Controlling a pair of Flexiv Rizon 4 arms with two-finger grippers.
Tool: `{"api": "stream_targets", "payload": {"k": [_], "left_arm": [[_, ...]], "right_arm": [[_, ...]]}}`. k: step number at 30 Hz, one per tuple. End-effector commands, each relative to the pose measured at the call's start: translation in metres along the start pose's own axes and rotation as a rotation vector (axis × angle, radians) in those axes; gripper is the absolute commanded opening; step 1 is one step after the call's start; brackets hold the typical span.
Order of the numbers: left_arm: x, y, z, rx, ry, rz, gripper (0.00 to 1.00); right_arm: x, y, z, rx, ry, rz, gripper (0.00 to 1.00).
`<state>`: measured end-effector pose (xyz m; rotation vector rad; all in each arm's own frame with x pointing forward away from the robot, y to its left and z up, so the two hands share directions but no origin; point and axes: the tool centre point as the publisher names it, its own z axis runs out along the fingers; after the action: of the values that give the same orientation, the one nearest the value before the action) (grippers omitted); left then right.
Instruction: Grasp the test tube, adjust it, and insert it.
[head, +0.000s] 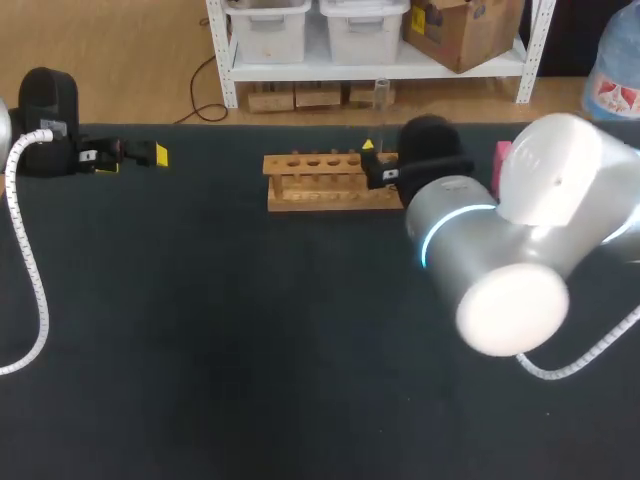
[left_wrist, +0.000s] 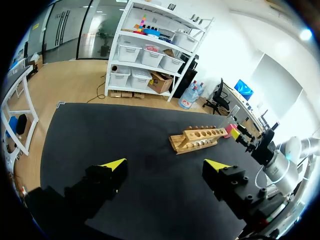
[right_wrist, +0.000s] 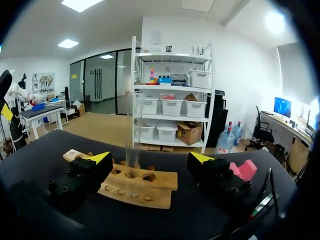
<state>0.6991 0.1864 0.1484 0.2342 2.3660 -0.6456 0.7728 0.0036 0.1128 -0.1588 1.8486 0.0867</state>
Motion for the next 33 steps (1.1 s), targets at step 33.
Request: {"api": "stream_targets", "payload": {"k": [33], "left_arm": [[-0.0011,-0.0015,0.0002,-0.008,0.005,-0.001,1.00]], "right_arm": [[-0.0038,-0.0121,-0.0027,-0.414,0.041,-0.024,1.00]]}}
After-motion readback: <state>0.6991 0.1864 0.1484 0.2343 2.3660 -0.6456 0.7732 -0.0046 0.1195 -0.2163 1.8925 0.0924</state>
